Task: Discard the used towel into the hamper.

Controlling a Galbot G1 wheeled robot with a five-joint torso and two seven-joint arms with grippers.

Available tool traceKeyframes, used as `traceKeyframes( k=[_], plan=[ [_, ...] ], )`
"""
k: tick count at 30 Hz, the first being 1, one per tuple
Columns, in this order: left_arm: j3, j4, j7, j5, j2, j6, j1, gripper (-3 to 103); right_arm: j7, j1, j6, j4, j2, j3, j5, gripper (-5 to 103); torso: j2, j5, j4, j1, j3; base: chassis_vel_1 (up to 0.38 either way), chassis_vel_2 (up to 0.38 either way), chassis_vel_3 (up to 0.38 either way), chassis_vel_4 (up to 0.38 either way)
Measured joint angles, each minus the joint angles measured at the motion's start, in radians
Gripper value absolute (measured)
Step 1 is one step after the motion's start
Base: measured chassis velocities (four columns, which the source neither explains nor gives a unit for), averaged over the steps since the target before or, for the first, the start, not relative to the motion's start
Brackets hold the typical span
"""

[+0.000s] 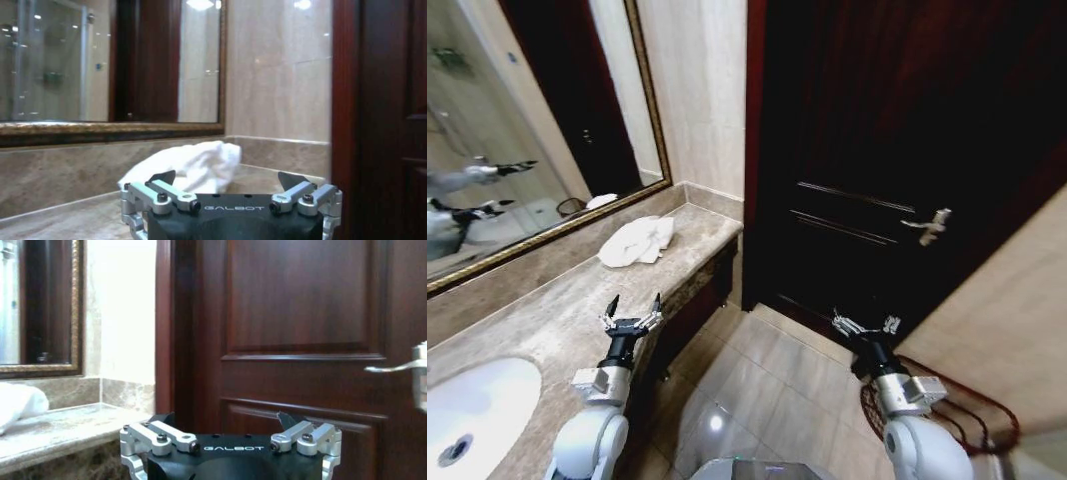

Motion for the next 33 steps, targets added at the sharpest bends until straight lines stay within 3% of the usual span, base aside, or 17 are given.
traceKeyframes(
  k=[9,13,17,21,25,29,30,32,33],
  plan=[
    [-0.002,0.034,-0.001,0.006,-0.006,-0.056,-0.004,100,0.002,0.010,-0.011,-0.012,-0.011,0.000,-0.002,100,0.000,-0.0001,-0.0008,0.000,0.000,-0.119,0.159,0.157,-0.125],
    [0.001,0.029,-0.001,0.007,-0.010,-0.047,-0.004,100,0.002,0.002,-0.017,-0.011,-0.012,0.000,0.000,100,0.000,0.0002,0.0001,0.000,0.000,-0.129,0.144,0.132,-0.136],
    [0.004,0.023,-0.004,0.010,-0.013,-0.034,-0.004,100,0.001,-0.009,-0.032,-0.001,-0.013,-0.001,0.007,100,0.000,0.0001,-0.0005,0.000,0.000,-0.100,0.124,0.117,-0.111],
    [0.001,0.007,-0.022,0.008,-0.009,0.006,-0.002,100,0.007,0.001,-0.026,-0.008,-0.014,-0.001,0.008,100,0.000,0.0002,-0.0003,0.001,0.000,-0.033,0.026,0.014,-0.019],
    [-0.023,-0.008,-0.031,-0.036,0.033,0.062,-0.018,100,0.026,0.000,-0.034,-0.009,-0.028,-0.010,0.008,100,0.000,0.0000,-0.0001,0.000,0.000,0.000,0.000,0.000,0.000],
    [-0.053,-0.036,-0.090,-0.164,0.129,0.236,-0.068,100,0.033,0.010,-0.041,-0.024,-0.043,-0.008,0.008,100,0.000,0.0000,-0.0002,0.000,0.000,0.000,0.000,0.000,0.000],
    [-0.053,-0.036,-0.090,-0.164,0.129,0.236,-0.068,100,0.033,0.010,-0.041,-0.024,-0.043,-0.008,0.008,100,0.000,0.0000,-0.0002,0.000,0.000,0.000,0.000,0.000,0.000],
    [-0.067,-0.041,-0.116,-0.218,0.179,0.333,-0.114,100,0.037,0.004,-0.038,-0.030,-0.045,-0.004,0.009,100,0.000,-0.0002,0.0000,0.000,0.000,0.000,0.000,0.000,0.000],
    [-0.067,-0.041,-0.116,-0.218,0.179,0.333,-0.114,100,0.037,0.004,-0.038,-0.030,-0.045,-0.004,0.009,100,0.000,-0.0002,0.0000,0.000,0.000,0.000,0.000,0.000,0.000]
  ],
)
